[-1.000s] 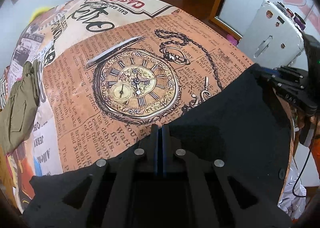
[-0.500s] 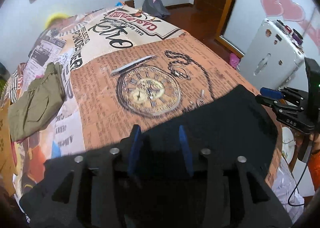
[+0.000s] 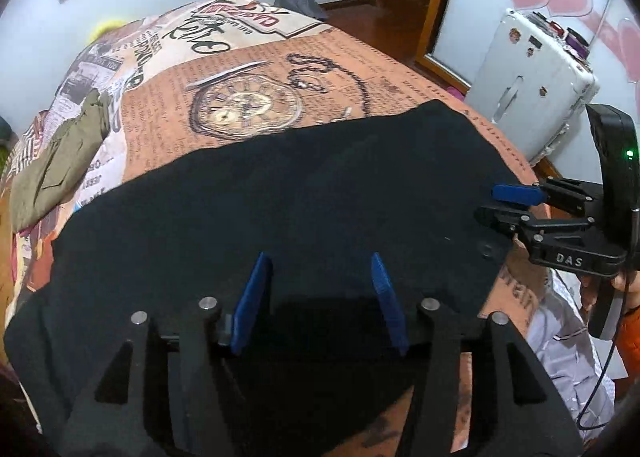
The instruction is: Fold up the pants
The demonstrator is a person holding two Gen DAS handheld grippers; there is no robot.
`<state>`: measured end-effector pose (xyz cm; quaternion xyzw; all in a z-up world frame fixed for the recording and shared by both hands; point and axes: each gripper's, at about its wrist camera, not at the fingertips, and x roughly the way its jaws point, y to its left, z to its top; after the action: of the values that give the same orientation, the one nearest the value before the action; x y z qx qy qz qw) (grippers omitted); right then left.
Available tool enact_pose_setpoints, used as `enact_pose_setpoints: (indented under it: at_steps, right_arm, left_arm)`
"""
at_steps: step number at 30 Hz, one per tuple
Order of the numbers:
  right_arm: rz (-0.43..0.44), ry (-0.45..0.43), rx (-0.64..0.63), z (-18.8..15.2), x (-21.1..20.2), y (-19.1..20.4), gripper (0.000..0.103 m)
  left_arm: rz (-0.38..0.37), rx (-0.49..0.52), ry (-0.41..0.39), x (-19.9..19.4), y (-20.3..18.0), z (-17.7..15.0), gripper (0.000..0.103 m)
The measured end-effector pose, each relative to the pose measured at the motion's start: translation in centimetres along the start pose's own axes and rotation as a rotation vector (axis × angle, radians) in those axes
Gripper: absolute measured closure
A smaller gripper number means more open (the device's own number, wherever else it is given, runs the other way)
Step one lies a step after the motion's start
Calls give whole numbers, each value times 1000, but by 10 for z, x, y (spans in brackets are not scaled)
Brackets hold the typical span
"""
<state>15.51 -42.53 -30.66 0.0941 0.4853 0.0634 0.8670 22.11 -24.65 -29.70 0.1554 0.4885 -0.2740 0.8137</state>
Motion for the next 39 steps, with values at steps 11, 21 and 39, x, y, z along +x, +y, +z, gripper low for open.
enact_pose_setpoints:
  at_steps: [11,21,39]
  right_arm:
    - [-113,-70,-72,30,-51,17,58]
    - [-25,-162,-316,96,-47,145,57]
    - [204,95,-611,135,112,344,57]
  left_arm:
    - [52,-147,-160,-74,69,-10,47]
    - [258,-418,-199,-135,255,-89,42]
    - [321,-647,-49,-85,417,-188,38]
